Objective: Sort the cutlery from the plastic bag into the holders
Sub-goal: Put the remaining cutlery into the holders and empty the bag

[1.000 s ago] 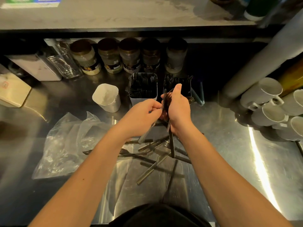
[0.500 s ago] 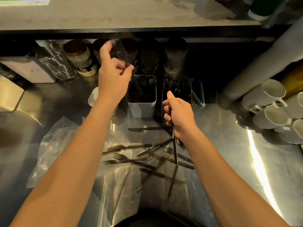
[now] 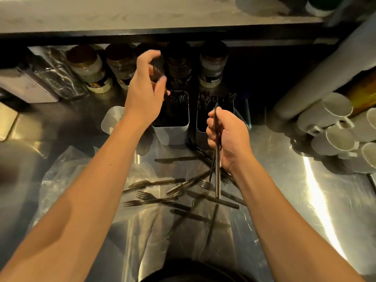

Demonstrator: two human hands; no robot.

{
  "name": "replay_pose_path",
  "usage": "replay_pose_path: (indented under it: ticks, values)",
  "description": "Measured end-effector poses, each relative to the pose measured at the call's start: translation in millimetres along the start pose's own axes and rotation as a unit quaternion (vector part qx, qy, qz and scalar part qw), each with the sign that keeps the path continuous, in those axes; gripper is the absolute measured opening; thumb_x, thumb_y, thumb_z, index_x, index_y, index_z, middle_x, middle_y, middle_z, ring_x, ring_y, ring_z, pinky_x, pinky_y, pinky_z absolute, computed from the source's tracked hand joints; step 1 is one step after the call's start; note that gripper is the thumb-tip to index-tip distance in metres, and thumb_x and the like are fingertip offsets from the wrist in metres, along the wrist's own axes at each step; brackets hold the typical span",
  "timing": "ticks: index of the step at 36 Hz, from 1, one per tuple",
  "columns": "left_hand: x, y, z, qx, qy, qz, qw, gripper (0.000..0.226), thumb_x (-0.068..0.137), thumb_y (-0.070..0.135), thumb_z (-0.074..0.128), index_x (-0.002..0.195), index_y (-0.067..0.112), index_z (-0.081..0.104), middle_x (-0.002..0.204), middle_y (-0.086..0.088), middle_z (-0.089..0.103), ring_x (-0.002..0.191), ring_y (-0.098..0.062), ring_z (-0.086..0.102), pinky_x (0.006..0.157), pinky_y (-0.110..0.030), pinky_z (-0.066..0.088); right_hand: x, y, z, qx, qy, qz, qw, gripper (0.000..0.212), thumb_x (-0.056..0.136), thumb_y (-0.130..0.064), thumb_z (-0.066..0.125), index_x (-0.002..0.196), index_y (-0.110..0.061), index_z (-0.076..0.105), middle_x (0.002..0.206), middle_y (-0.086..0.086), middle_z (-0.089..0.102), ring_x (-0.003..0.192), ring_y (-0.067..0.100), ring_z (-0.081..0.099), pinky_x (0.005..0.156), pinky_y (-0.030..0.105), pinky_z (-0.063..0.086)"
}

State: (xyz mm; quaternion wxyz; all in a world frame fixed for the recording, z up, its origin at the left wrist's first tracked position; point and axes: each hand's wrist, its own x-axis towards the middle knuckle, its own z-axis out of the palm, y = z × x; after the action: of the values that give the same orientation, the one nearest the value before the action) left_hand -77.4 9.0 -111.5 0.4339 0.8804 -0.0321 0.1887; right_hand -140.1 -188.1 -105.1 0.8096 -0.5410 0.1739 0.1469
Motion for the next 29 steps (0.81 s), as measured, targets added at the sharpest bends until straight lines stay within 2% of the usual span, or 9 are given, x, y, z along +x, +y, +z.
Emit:
replay_pose_path:
  ticks: [2, 8, 12, 15, 18, 21, 24, 26, 29]
  values:
    - [0, 1, 0, 0.016, 0.044, 0.015, 0.999, 0.024, 0.104, 0.019, 0.045, 0.126, 0.008, 0.044, 0.095, 0.004, 0.053, 0.073, -0.002, 0.066, 0.067, -0.023, 0.056, -2, -1, -1, -0.019, 0.011, -0.011, 1.0, 0.026, 0.104, -0.023, 0.048, 0.084, -0.015, 0.063, 0.063, -0.005, 0.055, 0.048, 0.006, 0.041, 0.042, 0.019, 0.028]
    - [-3, -4, -1, 0.061, 0.114, 0.061, 0.99, 0.023, 0.103, 0.022, 0.05, 0.113, 0.001, 0.055, 0.096, 0.005, 0.057, 0.083, -0.014, 0.06, 0.072, -0.031, 0.053, -5, -4, -6, -0.057, 0.044, -0.055, 0.996, 0.028, 0.104, -0.031, 0.052, 0.085, -0.02, 0.069, 0.07, -0.001, 0.056, 0.051, 0.006, 0.04, 0.043, 0.02, 0.028]
    - [-10, -12, 3, 0.098, 0.108, 0.074, 0.987, 0.021, 0.101, 0.027, 0.055, 0.107, 0.007, 0.061, 0.098, -0.003, 0.064, 0.086, -0.017, 0.062, 0.071, -0.036, 0.054, -9, -9, -13, -0.069, 0.079, -0.076, 0.992, 0.028, 0.103, -0.034, 0.054, 0.091, -0.016, 0.071, 0.066, -0.002, 0.056, 0.047, 0.005, 0.038, 0.043, 0.021, 0.026]
    - [-19, -25, 8, 0.158, 0.034, 0.096, 0.982, 0.012, 0.097, 0.025, 0.059, 0.099, 0.014, 0.065, 0.098, -0.001, 0.064, 0.092, -0.017, 0.057, 0.072, -0.038, 0.052, -11, -12, -18, -0.064, 0.111, -0.098, 0.987, 0.026, 0.101, -0.036, 0.056, 0.091, -0.018, 0.073, 0.068, -0.003, 0.065, 0.047, 0.003, 0.046, 0.044, 0.019, 0.032]
    - [-30, -36, 13, 0.222, -0.084, 0.12, 0.964, 0.006, 0.09, 0.023, 0.068, 0.091, 0.017, 0.07, 0.099, 0.002, 0.066, 0.101, -0.022, 0.053, 0.078, -0.044, 0.051, -10, -14, -25, -0.049, 0.132, -0.12, 0.983, 0.023, 0.102, -0.032, 0.057, 0.091, -0.02, 0.074, 0.082, 0.006, 0.072, 0.049, 0.003, 0.049, 0.042, 0.017, 0.034]
    - [-38, -30, 21, 0.252, -0.082, 0.122, 0.957, 0.021, 0.093, 0.037, 0.063, 0.1, 0.021, 0.074, 0.104, 0.004, 0.067, 0.102, -0.026, 0.054, 0.082, -0.042, 0.047, -10, -19, -31, -0.048, 0.152, -0.131, 0.978, 0.022, 0.101, -0.032, 0.058, 0.091, -0.024, 0.076, 0.09, 0.008, 0.075, 0.06, 0.004, 0.052, 0.044, 0.013, 0.037]
    - [-37, 19, 32, 0.081, -0.057, 0.035, 0.995, 0.024, 0.099, 0.036, 0.053, 0.108, 0.021, 0.07, 0.095, 0.009, 0.066, 0.089, -0.007, 0.06, 0.081, -0.025, 0.048, -10, -21, -33, -0.057, 0.147, -0.142, 0.977, 0.02, 0.101, -0.03, 0.059, 0.09, -0.026, 0.075, 0.09, 0.005, 0.076, 0.076, 0.01, 0.061, 0.055, 0.018, 0.04]
    - [-35, 57, 41, -0.031, -0.153, -0.023, 0.988, 0.018, 0.099, 0.034, 0.056, 0.113, 0.027, 0.065, 0.089, 0.013, 0.064, 0.074, 0.002, 0.058, 0.071, -0.015, 0.049, -10, -22, -34, -0.075, 0.142, -0.155, 0.975, 0.018, 0.1, -0.028, 0.061, 0.09, -0.028, 0.076, 0.089, 0.002, 0.077, 0.077, 0.008, 0.061, 0.061, 0.023, 0.04]
    - [-34, 91, 53, -0.028, -0.298, 0.005, 0.954, 0.04, 0.095, 0.031, 0.064, 0.132, 0.038, 0.051, 0.096, 0.016, 0.062, 0.075, 0.008, 0.06, 0.072, -0.015, 0.051, -8, -22, -35, -0.102, 0.135, -0.18, 0.969, 0.017, 0.099, -0.026, 0.063, 0.09, -0.033, 0.075, 0.087, -0.007, 0.076, 0.083, 0.007, 0.068, 0.071, 0.029, 0.052]
